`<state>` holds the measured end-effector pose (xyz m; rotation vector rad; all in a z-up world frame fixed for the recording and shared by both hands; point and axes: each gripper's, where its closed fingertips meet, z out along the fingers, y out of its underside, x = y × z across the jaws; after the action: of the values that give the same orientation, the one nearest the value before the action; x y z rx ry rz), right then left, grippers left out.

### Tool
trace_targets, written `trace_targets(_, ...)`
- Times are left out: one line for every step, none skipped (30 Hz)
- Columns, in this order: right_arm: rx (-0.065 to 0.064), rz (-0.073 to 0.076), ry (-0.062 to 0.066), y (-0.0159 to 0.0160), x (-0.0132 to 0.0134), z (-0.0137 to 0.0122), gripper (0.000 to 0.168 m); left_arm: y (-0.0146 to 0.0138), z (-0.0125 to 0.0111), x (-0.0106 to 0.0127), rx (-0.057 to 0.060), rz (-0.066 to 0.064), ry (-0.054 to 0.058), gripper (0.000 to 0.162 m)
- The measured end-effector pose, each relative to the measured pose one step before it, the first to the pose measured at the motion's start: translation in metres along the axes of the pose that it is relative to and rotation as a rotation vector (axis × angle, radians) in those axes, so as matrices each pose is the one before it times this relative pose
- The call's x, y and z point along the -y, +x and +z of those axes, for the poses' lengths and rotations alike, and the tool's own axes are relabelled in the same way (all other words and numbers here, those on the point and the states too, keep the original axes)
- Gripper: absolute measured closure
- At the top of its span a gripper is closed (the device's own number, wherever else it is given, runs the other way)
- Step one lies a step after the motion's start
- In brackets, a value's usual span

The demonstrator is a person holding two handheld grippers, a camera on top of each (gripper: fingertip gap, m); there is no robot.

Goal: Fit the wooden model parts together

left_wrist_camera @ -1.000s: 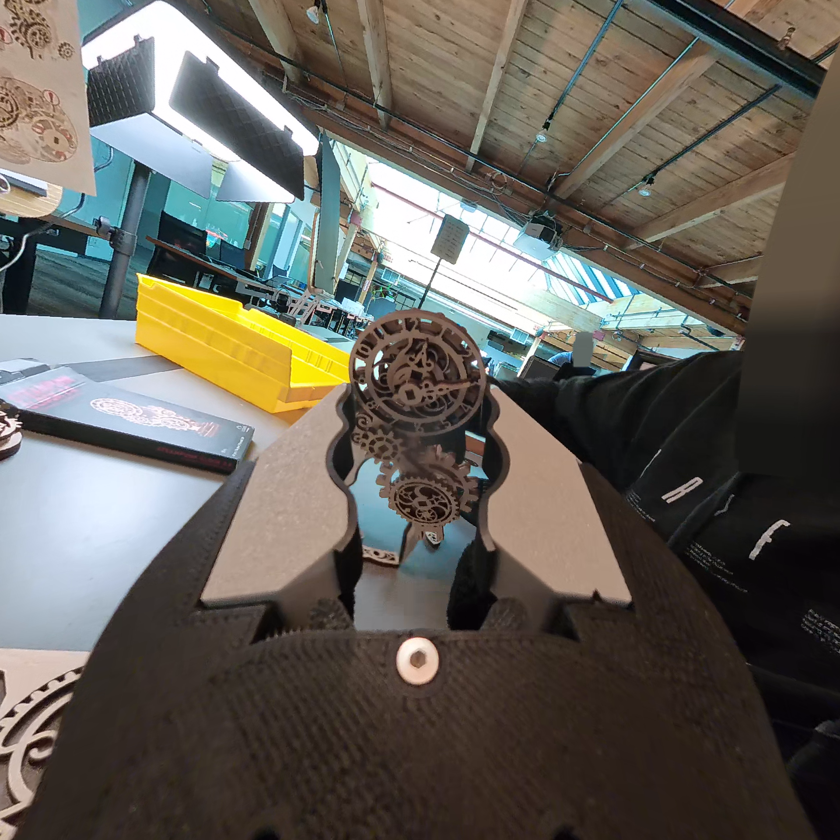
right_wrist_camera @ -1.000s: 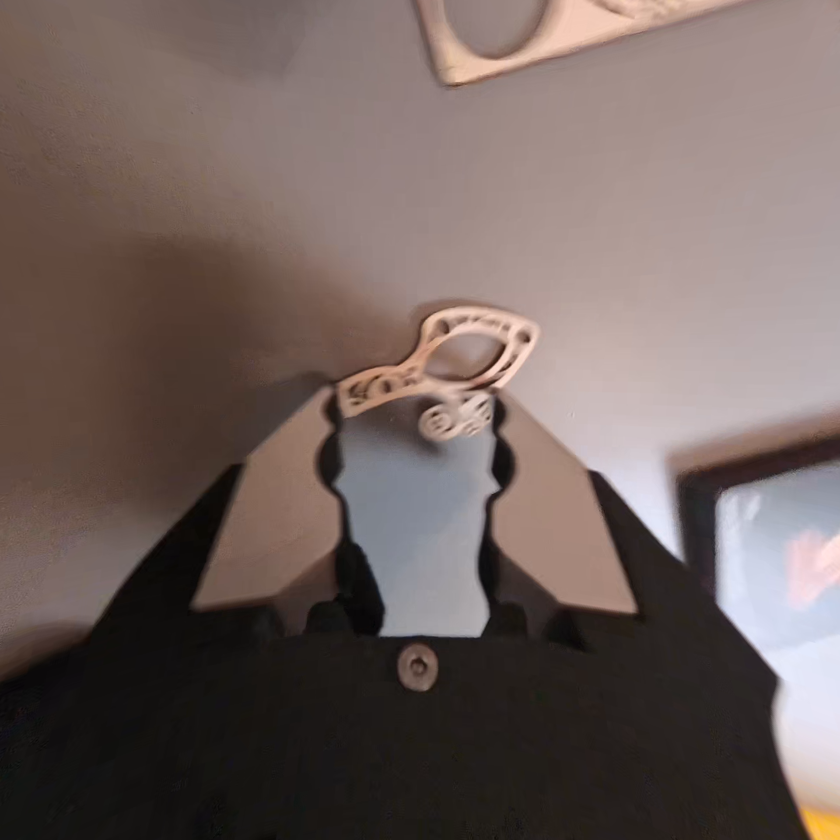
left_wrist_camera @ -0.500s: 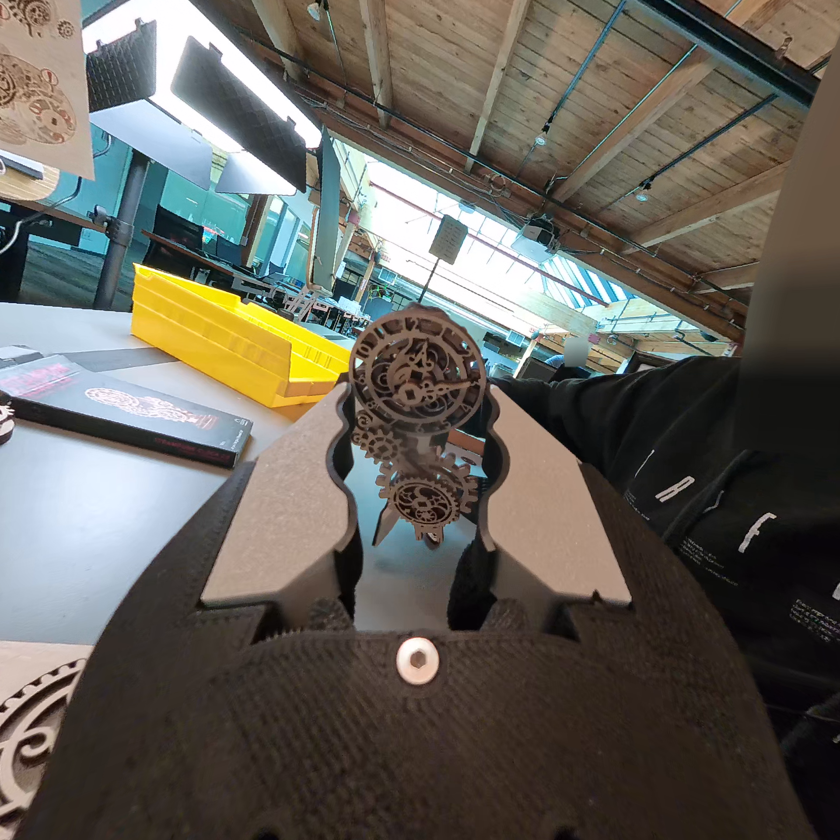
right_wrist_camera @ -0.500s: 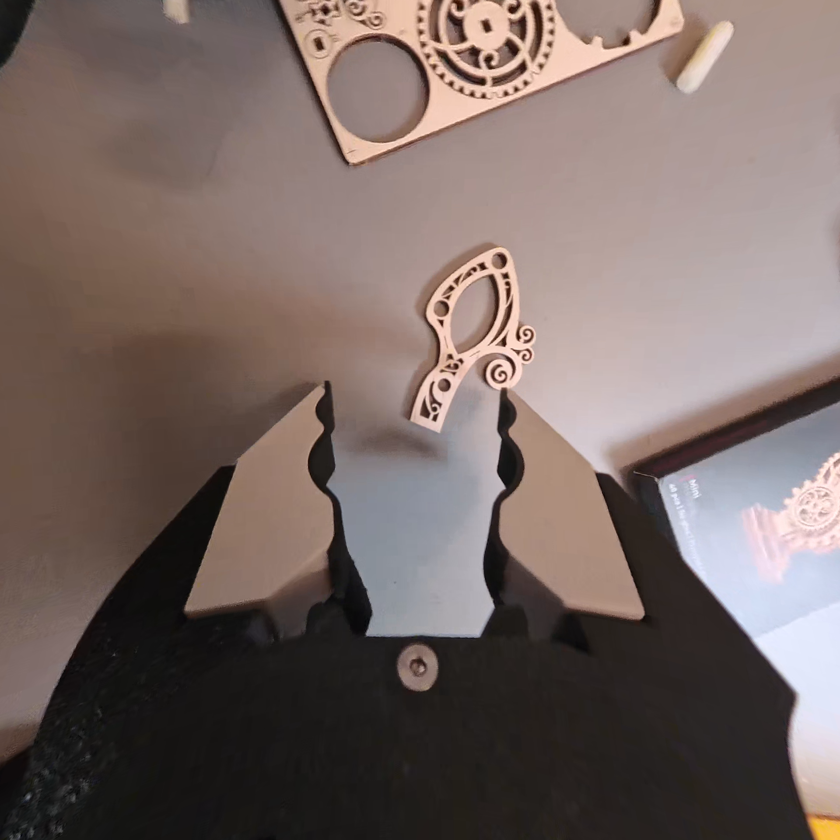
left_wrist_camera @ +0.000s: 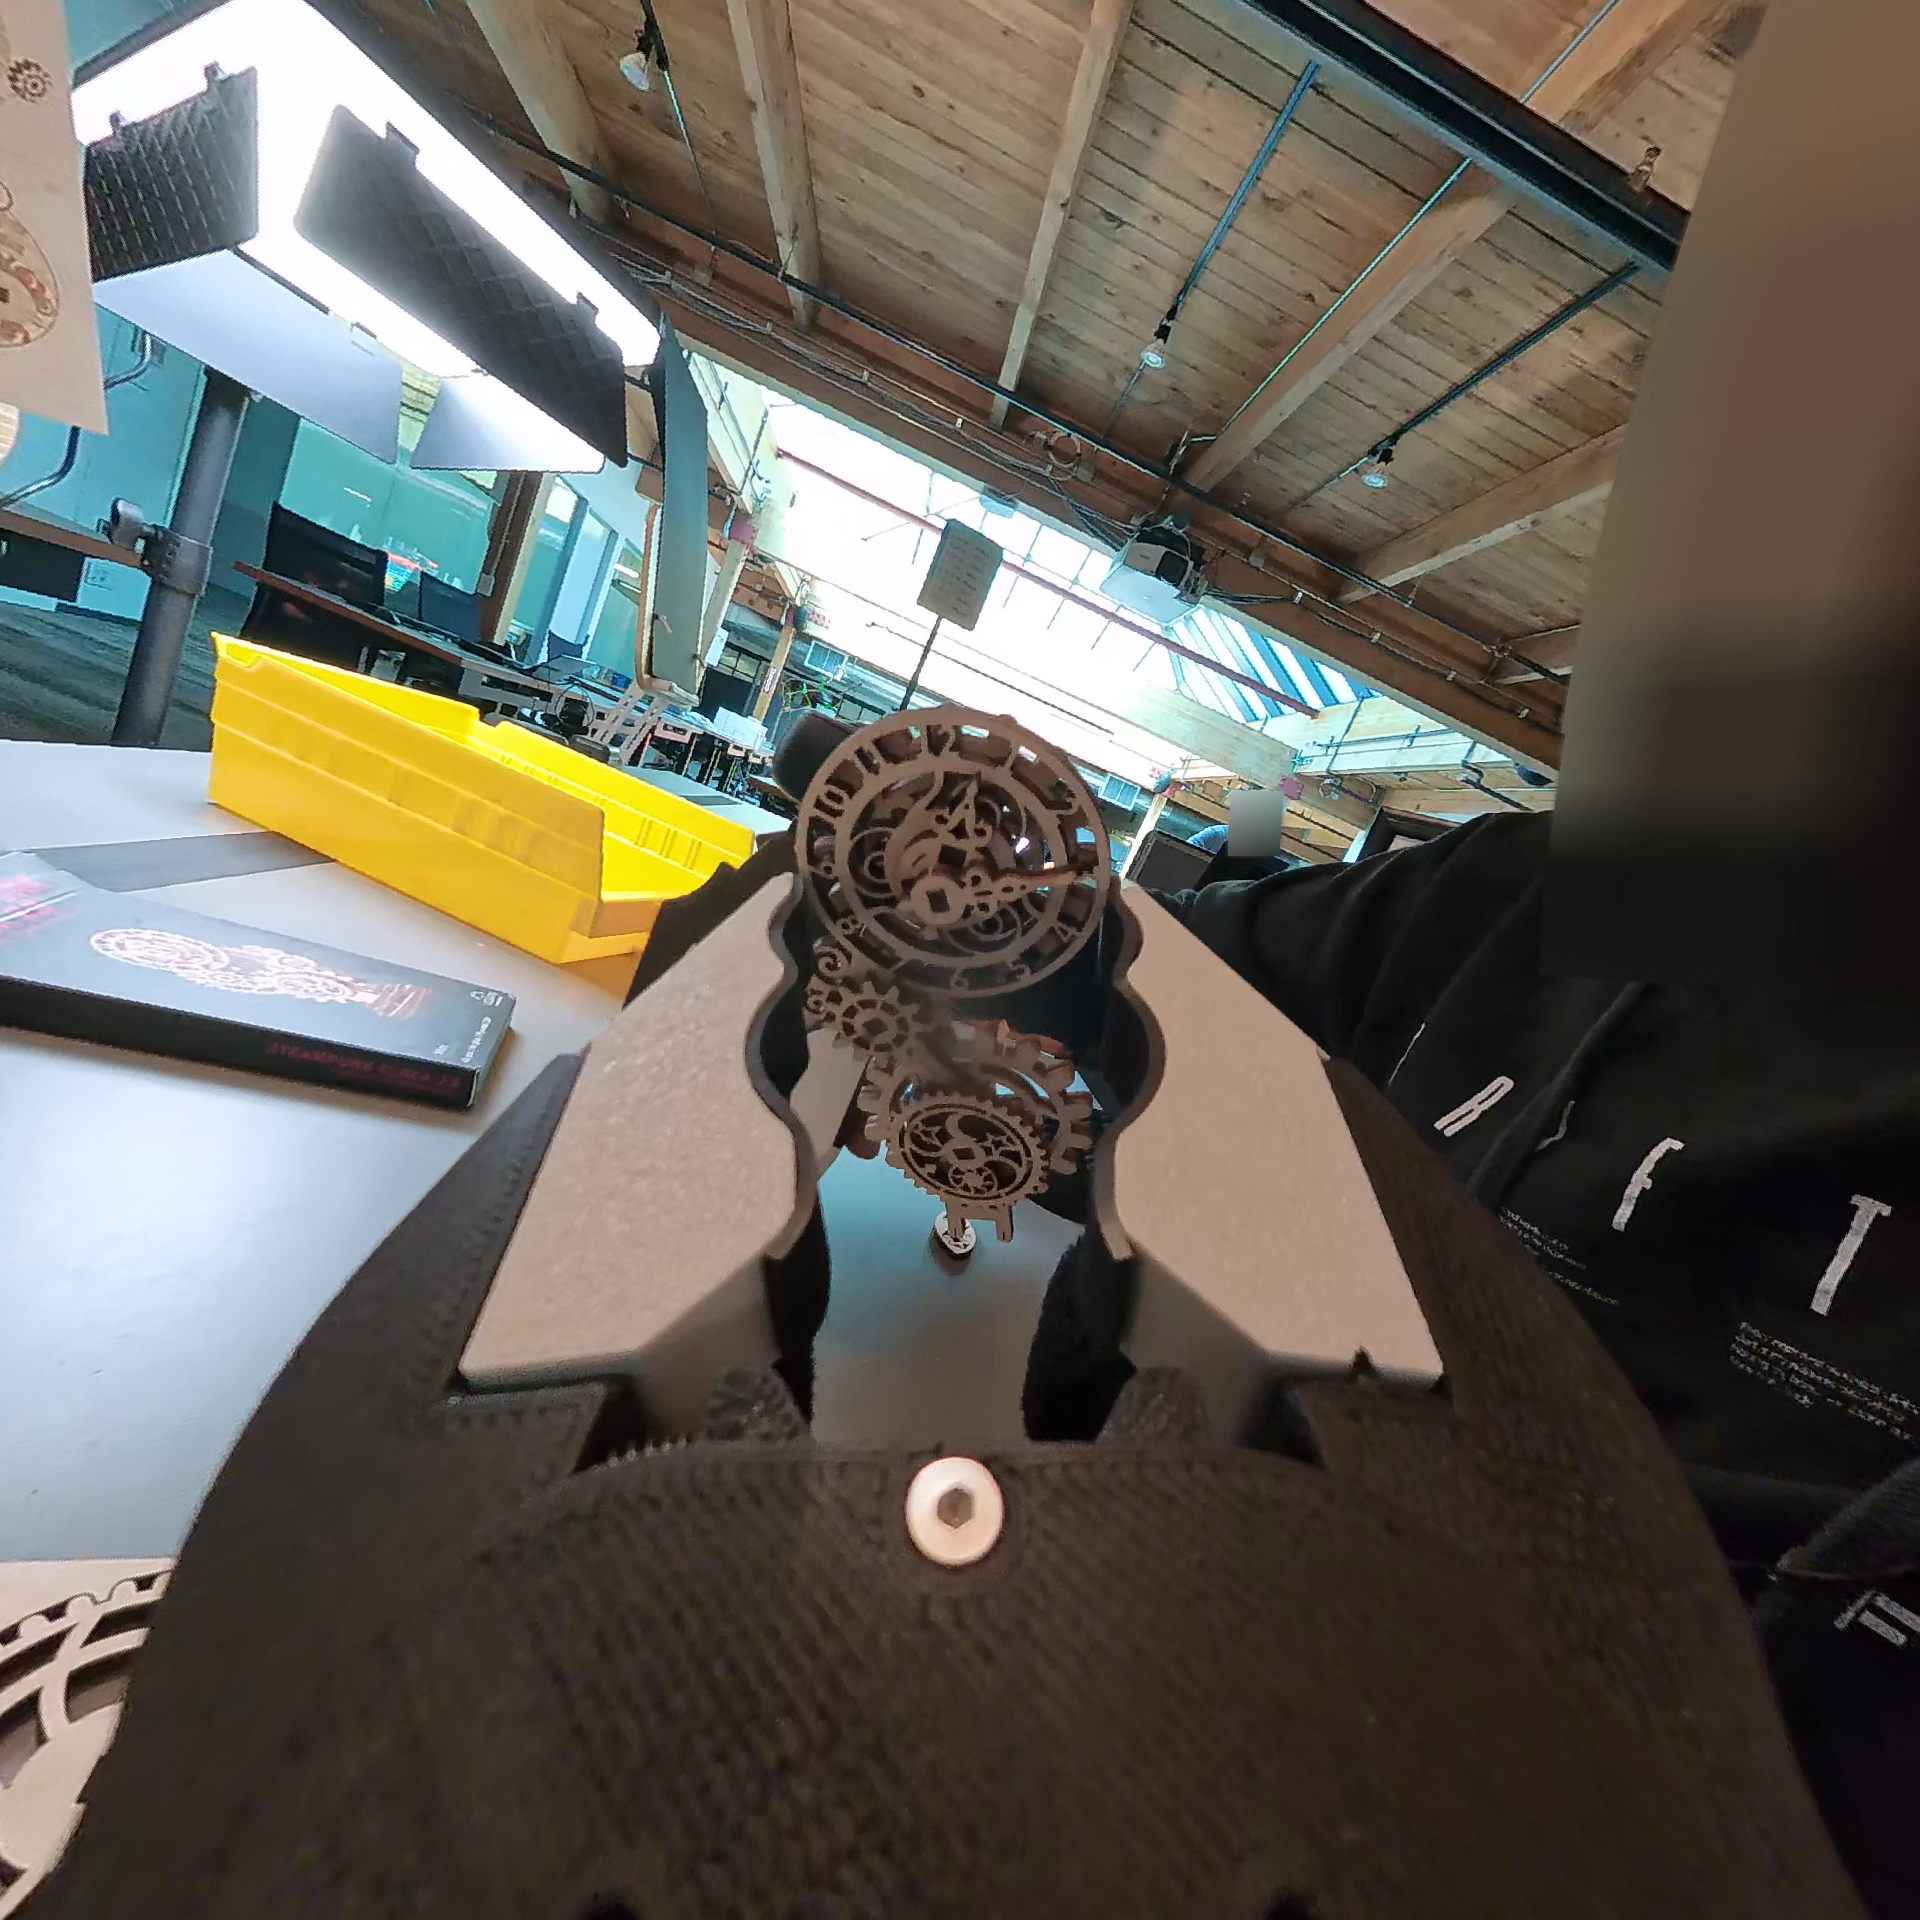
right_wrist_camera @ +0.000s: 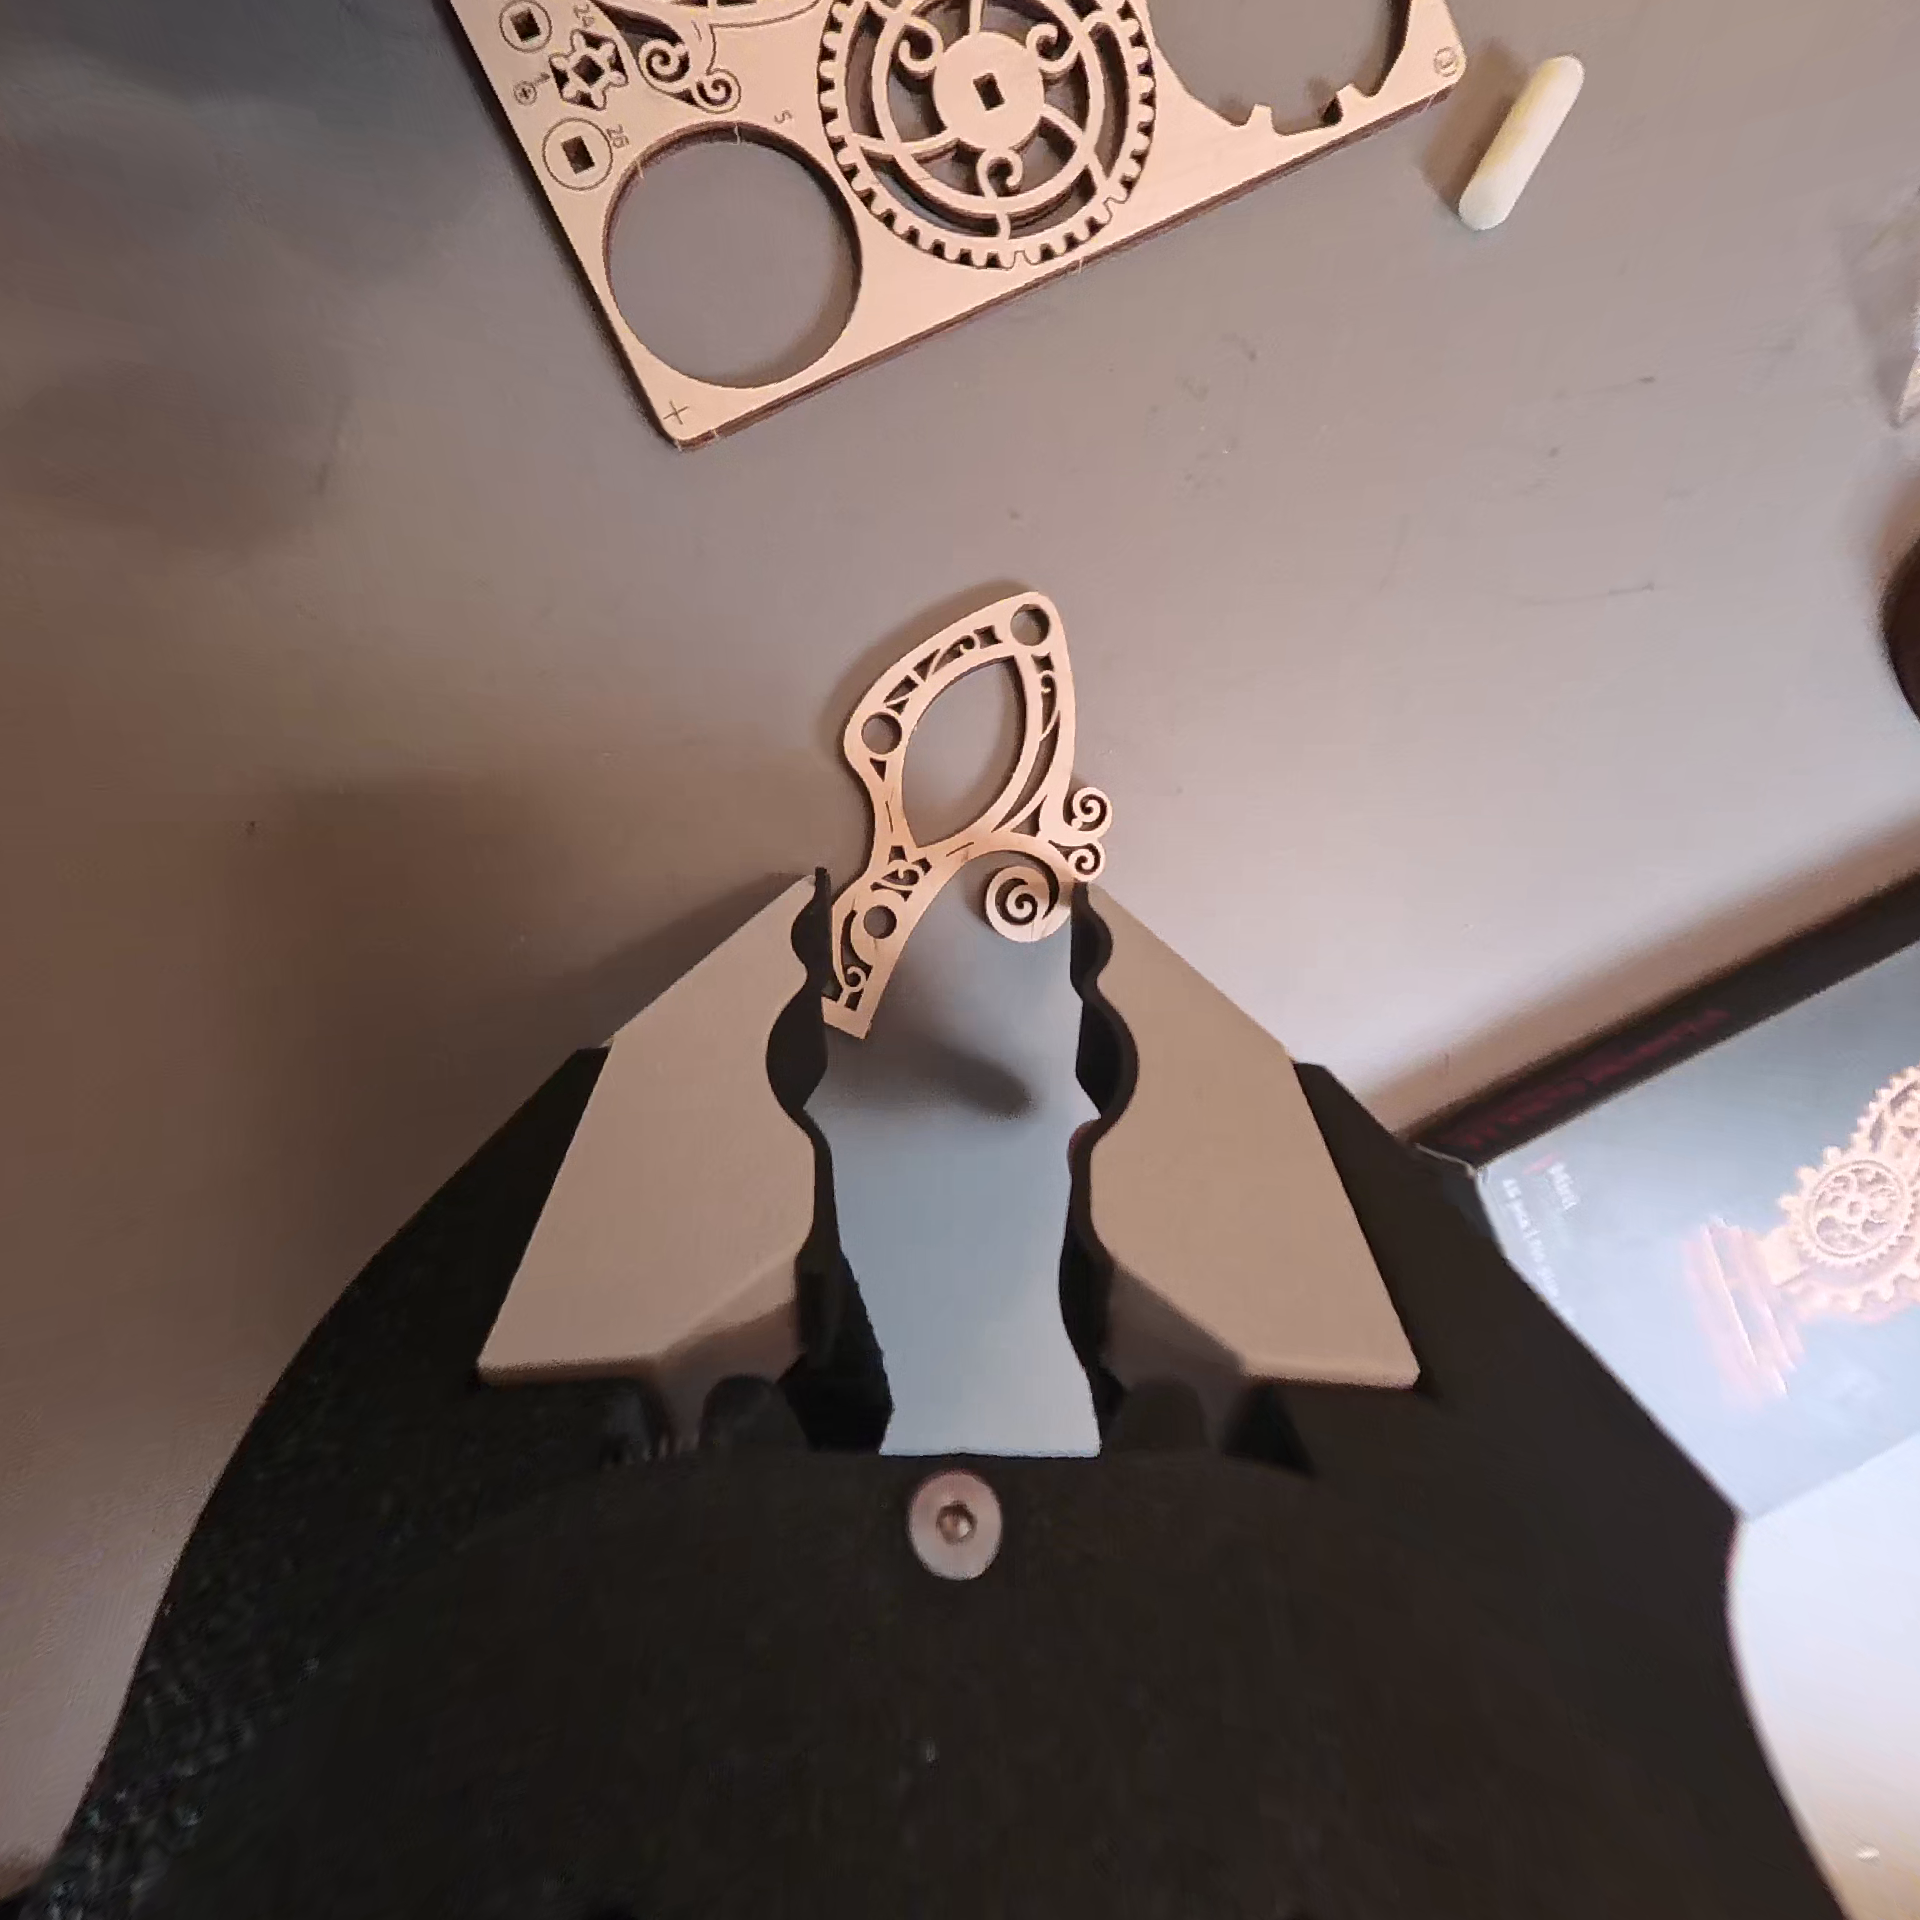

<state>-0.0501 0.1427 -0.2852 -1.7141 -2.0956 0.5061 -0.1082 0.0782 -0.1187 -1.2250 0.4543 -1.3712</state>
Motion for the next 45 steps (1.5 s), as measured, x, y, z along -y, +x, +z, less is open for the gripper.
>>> trace_targets(-0.0037,0.0050,0.0033,-0.00080,-0.00062,-0.00117,0.124,-0.00043,-0.00014,-0.00025,0.0009,-0.0015,-0.0008,0.108)
trace_targets(-0.0103,0.0011,0.0086,0.00059,0.00076,-0.00194,0.123,-0.00072,-0.00006,-0.00043,0.0014,-0.0010,-0.0015,0.108)
trace_targets(-0.0090,-0.0028,0.0110,0.00127,0.00203,-0.00248,0.119,-0.00066,-0.00012,-0.00026,0.0016,-0.0009,-0.0011,0.108)
trace_targets(-0.0023,0.0002,0.0039,0.00128,0.00209,-0.00186,0.113,-0.00083,-0.00007,-0.00023,0.0020,-0.0011,-0.0005,0.108)
trace_targets(0.0083,0.0035,-0.0059,0.00042,0.00134,-0.00078,0.108,-0.00082,-0.00011,-0.00030,0.0021,-0.0013,-0.0010,0.108)
trace_targets(0.0094,0.0105,-0.0194,0.00080,-0.00017,0.00112,0.101,-0.00085,-0.00016,-0.00059,0.0027,-0.0011,-0.0019,0.108)
trace_targets(0.0032,0.0113,-0.0194,0.00177,0.00003,0.00277,0.098,-0.00071,-0.00002,-0.00060,0.0034,-0.0001,-0.0022,0.108)
trace_targets(0.0095,0.0068,-0.0183,0.00035,-0.00014,0.00398,0.095,-0.00041,-0.00016,-0.00050,0.0029,0.0006,-0.0018,0.108)
trace_targets(0.0096,0.0103,-0.0276,0.00027,-0.00134,0.00470,0.092,-0.00024,-0.00022,-0.00012,0.0023,0.0010,-0.0008,0.108)
trace_targets(0.0058,0.0102,-0.0166,0.00064,0.00015,0.00349,0.093,-0.00018,-0.00037,-0.00005,0.0031,0.0014,0.0005,0.108)
trace_targets(0.0061,0.0136,0.0034,0.00016,0.00276,0.00094,0.103,-0.00031,-0.00041,0.00028,0.0034,0.0013,0.0013,0.108)
trace_targets(-0.0028,0.0025,-0.0051,0.00075,0.00103,0.00005,0.108,-0.00031,-0.00060,0.00037,0.0036,0.0007,0.0021,0.108)
trace_targets(-0.0013,0.0022,-0.0045,0.00003,0.00023,-0.00046,0.118,-0.00058,-0.00065,0.00057,0.0038,0.0005,0.0031,0.108)
trace_targets(-0.0015,0.0031,0.0033,-0.00006,0.00014,-0.00025,0.124,-0.00057,-0.00059,0.00062,0.0027,0.0005,0.0039,0.108)
trace_targets(-0.0006,0.0012,0.0097,-0.00021,-0.00021,-0.00019,0.124,-0.00033,-0.00039,0.00070,0.0006,-0.0002,0.0038,0.108)
trace_targets(0.0016,0.0020,0.0136,-0.00044,-0.00083,-0.00053,0.125,-0.00011,-0.00021,0.00068,-0.0020,-0.0015,0.0034,0.108)
trace_targets(0.0035,0.0084,0.0156,-0.00040,-0.00155,-0.00128,0.125,0.00009,0.00000,0.00055,-0.0038,-0.0026,0.0029,0.108)
trace_targets(0.0112,0.0143,0.0299,-0.00141,-0.00034,-0.00188,0.125,0.00037,0.00012,0.00021,-0.0046,-0.0026,0.0017,0.108)
trace_targets(0.0259,0.0125,0.0620,-0.00386,0.00331,-0.00351,0.125,0.00055,0.00019,0.00028,-0.0043,-0.0013,0.0011,0.108)
trace_targets(0.0304,0.0214,0.0731,-0.00435,0.00493,-0.00538,0.125,0.00077,0.00030,0.00024,-0.0041,0.0003,0.0014,0.108)
trace_targets(0.0250,0.0231,0.0894,-0.00367,0.00804,-0.00700,0.125,0.00083,0.00027,0.00047,-0.0037,0.0007,0.0017,0.108)
trace_targets(0.0231,0.0124,0.1175,-0.00421,0.01318,-0.00943,0.125,0.00062,0.00030,0.00029,-0.0025,0.0004,0.0020,0.108)
trace_targets(0.0204,0.0080,0.1268,-0.00481,0.01668,-0.01086,0.125,0.00032,0.00031,0.00014,-0.0021,-0.0009,0.0015,0.108)
trace_targets(0.0262,0.0038,0.1289,-0.00623,0.01945,-0.01104,0.125,0.00017,0.00040,-0.00003,-0.0019,-0.0020,0.0009,0.108)
trace_targets(0.0175,0.0022,0.1298,-0.00592,0.02175,-0.01042,0.125,-0.00034,0.00022,-0.00017,0.0008,-0.0022,0.0013,0.108)
trace_targets(0.0118,-0.0016,0.1160,-0.00549,0.02149,-0.00844,0.125,-0.00042,0.00029,-0.00004,0.0014,-0.0022,0.0023,0.108)
trace_targets(0.0152,0.0014,0.0875,-0.00624,0.01867,-0.00537,0.125,-0.00014,0.00023,-0.00017,-0.0003,-0.0040,0.0025,0.108)
trace_targets(0.0138,0.0027,0.0558,-0.00694,0.01471,-0.00172,0.125,0.00013,0.00028,-0.00001,-0.0013,-0.0041,0.0032,0.108)
trace_targets(0.0111,-0.0069,0.0141,-0.00763,0.00768,0.00191,0.125,0.00030,0.00021,0.00003,-0.0011,-0.0018,0.0029,0.108)
trace_targets(-0.0003,-0.0202,-0.0376,-0.00627,-0.00082,0.00438,0.125,0.00065,0.00035,0.00000,-0.0018,0.0005,0.0008,0.108)
trace_targets(-0.0120,-0.0388,-0.0443,-0.00469,-0.00313,0.00492,0.125,0.00080,0.00032,0.00001,-0.0021,0.0021,-0.0007,0.108)
trace_targets(-0.0287,-0.0396,-0.0272,-0.00200,-0.00194,0.00465,0.125,0.00081,0.00029,0.00000,-0.0019,0.0021,0.0000,0.108)
trace_targets(-0.0237,-0.0275,-0.0218,-0.00131,-0.00206,0.00402,0.125,0.00059,0.00035,-0.00011,-0.0023,-0.0006,0.0003,0.108)
trace_targets(0.0009,-0.0164,-0.0146,-0.00345,-0.00180,0.00350,0.125,0.00047,0.00020,-0.00026,-0.0021,-0.0022,-0.0001,0.108)
trace_targets(-0.0047,-0.0012,-0.0093,-0.00102,-0.00166,0.00262,0.125,0.00024,0.00033,-0.00042,-0.0007,-0.0011,-0.0006,0.108)
trace_targets(-0.0023,0.0019,-0.0121,0.00008,-0.00224,0.00206,0.125,0.00026,0.00039,-0.00051,-0.0007,0.0001,-0.0021,0.108)
trace_targets(0.0093,0.0046,-0.0090,-0.00110,-0.00166,0.00122,0.125,0.00029,0.00033,-0.00059,-0.0004,0.0003,-0.0025,0.108)
trace_targets(0.0050,0.0071,0.0049,-0.00075,0.00066,0.00058,0.125,0.00018,0.00028,-0.00069,0.0001,0.0003,-0.0026,0.108)
trace_targets(0.0083,0.0038,0.0088,-0.00151,0.00135,0.00018,0.125,0.00035,0.00030,-0.00066,-0.0008,0.0004,-0.0029,0.108)
trace_targets(0.0082,-0.0010,-0.0001,-0.00198,0.00037,0.00060,0.125,0.00042,0.00025,-0.00054,-0.0016,0.0000,-0.0019,0.108)
trace_targets(0.0033,-0.0085,-0.0048,-0.00141,-0.00035,0.00063,0.125,0.00028,0.00026,-0.00018,-0.0018,-0.0008,-0.0004,0.108)
trace_targets(-0.0009,-0.0105,-0.0079,-0.00079,-0.00100,0.00080,0.125,0.00034,0.00003,0.00004,-0.0022,-0.0015,0.0015,0.108)
trace_targets(0.0005,-0.0079,-0.0071,-0.00083,-0.00122,0.00055,0.125,0.00028,0.00015,0.00046,-0.0023,-0.0016,0.0033,0.108)
trace_targets(0.0024,-0.0029,0.0007,-0.00090,-0.00038,0.00031,0.125,0.00033,-0.00004,0.00035,-0.0023,-0.0019,0.0029,0.108)
trace_targets(-0.0016,0.0000,0.0013,0.00009,-0.00035,0.00003,0.125,0.00024,-0.00007,0.00024,-0.0020,-0.0018,0.0014,0.108)
